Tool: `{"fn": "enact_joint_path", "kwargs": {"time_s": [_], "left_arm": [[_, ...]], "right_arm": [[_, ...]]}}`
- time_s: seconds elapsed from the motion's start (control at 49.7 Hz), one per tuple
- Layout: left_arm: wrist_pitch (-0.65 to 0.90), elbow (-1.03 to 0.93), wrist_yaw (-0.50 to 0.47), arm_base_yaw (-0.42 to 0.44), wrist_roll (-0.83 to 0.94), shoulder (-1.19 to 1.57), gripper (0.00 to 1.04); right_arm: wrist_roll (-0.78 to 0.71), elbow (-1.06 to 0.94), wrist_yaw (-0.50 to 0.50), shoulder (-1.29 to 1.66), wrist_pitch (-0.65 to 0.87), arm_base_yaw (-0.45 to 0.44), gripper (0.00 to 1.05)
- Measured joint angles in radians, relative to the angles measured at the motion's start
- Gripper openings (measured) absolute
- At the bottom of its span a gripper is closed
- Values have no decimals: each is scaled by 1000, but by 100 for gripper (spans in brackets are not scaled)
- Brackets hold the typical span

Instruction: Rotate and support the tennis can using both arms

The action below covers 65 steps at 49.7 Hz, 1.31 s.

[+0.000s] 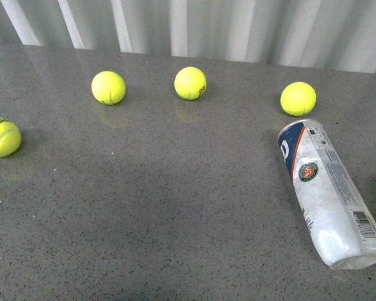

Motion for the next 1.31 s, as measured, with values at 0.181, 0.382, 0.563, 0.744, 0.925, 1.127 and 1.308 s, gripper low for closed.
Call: {"fn": "enact_joint_path", "kwargs": {"time_s": [0.181,0.382,0.563,0.744,0.925,1.127,1.308], "left_arm": [[0,0,0,0,0,0,98],[0,0,0,0,0,0,98],[0,0,0,0,0,0,98],[0,0,0,0,0,0,98],[0,0,0,0,0,0,98],[0,0,0,0,0,-1,98],[0,0,0,0,0,-1,98]], "right_arm": [[0,0,0,0,0,0,98],[0,0,0,0,0,0,98],[0,0,0,0,0,0,98],[0,0,0,0,0,0,98],[0,0,0,0,0,0,98],[139,198,16,443,-128,35,98],[288,441,22,961,-67,100,98]]}}
